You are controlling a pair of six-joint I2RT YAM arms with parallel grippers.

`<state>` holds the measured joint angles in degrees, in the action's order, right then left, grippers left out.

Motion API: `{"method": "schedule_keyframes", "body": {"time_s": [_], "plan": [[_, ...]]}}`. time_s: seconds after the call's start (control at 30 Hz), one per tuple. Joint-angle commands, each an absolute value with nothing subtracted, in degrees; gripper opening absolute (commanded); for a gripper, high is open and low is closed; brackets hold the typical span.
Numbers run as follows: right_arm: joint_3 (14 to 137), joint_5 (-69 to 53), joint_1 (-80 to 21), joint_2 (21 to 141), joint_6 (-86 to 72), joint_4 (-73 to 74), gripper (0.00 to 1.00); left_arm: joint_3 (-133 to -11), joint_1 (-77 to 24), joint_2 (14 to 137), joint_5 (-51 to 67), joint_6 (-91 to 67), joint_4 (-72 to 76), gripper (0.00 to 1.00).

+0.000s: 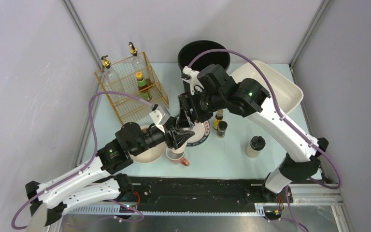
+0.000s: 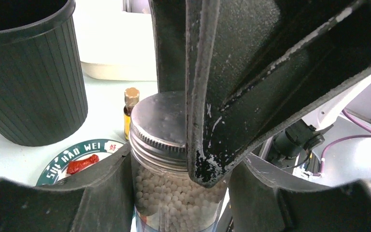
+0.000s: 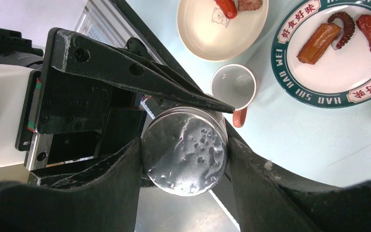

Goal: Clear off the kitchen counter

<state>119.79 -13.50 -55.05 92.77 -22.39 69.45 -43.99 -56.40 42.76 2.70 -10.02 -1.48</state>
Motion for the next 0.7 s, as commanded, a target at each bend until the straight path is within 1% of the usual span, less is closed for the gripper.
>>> {"method": "schedule_keyframes", "body": {"time_s": [0.0, 0.03, 0.13, 0.17, 0.37, 0.5, 0.67], "plan": [[117.4, -11.7, -50.6, 83.1, -22.7, 67.1, 0.57, -46.4, -56.1, 42.3, -4.5, -9.1, -1.7, 0.33], [116.8, -11.7, -49.9, 82.3, -22.7, 67.0, 0.62, -46.5, -56.1, 42.3, -5.4, -9.1, -1.7, 0.32], [113.8, -11.9, -45.9, 77.8, -23.2, 66.2, 0.68, -46.9, -56.1, 42.6, -7.6, -8.9, -1.7, 0.31], [112.4, -12.0, -45.0, 76.9, -23.3, 65.9, 0.71, -47.1, -56.1, 42.9, -8.1, -8.9, -1.7, 0.31], [108.8, -12.9, -37.6, 69.8, -23.7, 64.7, 0.78, -48.1, -56.1, 44.1, -10.2, -8.6, -1.7, 0.31], [106.6, -13.0, -36.1, 67.1, -23.1, 64.8, 0.79, -49.1, -56.1, 45.0, -13.7, -8.4, -1.8, 0.30], [100.8, -10.6, -36.0, 63.7, -22.5, 63.9, 0.79, -52.0, -56.0, 46.2, -25.8, -7.5, -2.9, 0.27]]}}
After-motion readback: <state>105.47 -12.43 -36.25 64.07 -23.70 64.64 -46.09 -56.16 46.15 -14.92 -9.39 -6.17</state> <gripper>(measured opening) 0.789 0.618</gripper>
